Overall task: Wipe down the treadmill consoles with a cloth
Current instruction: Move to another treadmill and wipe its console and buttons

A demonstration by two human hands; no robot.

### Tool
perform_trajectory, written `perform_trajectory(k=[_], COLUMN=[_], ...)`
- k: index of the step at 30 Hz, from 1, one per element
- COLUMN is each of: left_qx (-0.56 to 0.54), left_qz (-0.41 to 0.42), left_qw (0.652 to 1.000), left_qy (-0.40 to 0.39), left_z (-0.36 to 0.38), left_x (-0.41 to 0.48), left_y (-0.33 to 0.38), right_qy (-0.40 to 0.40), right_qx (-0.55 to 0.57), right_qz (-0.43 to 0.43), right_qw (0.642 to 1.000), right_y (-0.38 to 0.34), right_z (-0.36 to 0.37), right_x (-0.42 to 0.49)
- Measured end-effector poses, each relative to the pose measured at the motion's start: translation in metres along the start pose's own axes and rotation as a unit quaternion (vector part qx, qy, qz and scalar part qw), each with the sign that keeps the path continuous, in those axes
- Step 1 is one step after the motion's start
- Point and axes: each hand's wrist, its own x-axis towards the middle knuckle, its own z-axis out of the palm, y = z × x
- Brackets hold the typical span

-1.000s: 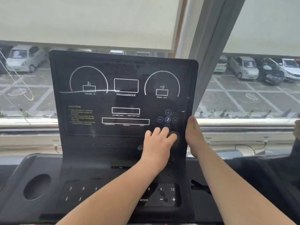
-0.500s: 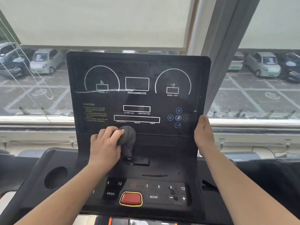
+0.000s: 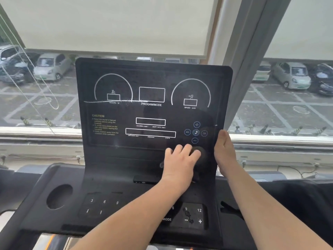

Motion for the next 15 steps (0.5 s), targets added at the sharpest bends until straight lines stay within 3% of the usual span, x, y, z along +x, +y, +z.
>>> perform_trajectory(k=[3, 10, 15], left_qx=[0.003, -0.005, -0.051], left_qz=[0.026, 0.07, 0.032], left_qw=[0.999, 0.998, 0.998], left_qy=[-0.026, -0.006, 0.014], left_z=[0.001, 0.008, 0.0], left_x=[0.003, 0.002, -0.025], left_y=[0.01, -0.022, -0.072], right_qy=[0.001, 0.031, 0.179], right_qx=[0.001, -0.017, 0.081], right_qz=[-0.01, 0.002, 0.067], right_qw=[1.0, 0.999, 0.978], right_y=[-0.003, -0.005, -0.018], right_z=[0.001, 0.008, 0.048], right_x=[-0.002, -0.005, -0.022])
